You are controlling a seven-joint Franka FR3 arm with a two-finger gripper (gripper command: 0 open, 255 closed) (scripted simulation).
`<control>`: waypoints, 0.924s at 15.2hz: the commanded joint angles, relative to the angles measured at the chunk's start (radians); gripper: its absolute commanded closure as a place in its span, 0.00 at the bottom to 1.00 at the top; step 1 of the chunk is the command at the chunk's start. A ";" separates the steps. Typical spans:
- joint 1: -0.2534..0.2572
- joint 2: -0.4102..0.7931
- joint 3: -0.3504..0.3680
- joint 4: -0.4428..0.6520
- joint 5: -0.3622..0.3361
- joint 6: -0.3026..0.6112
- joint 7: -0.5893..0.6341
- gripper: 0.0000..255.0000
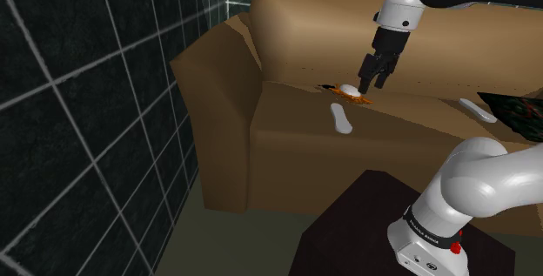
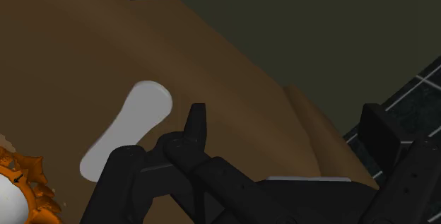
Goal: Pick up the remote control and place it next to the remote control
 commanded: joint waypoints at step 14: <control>-0.141 0.321 -0.065 -0.059 -0.062 0.393 0.134 0.00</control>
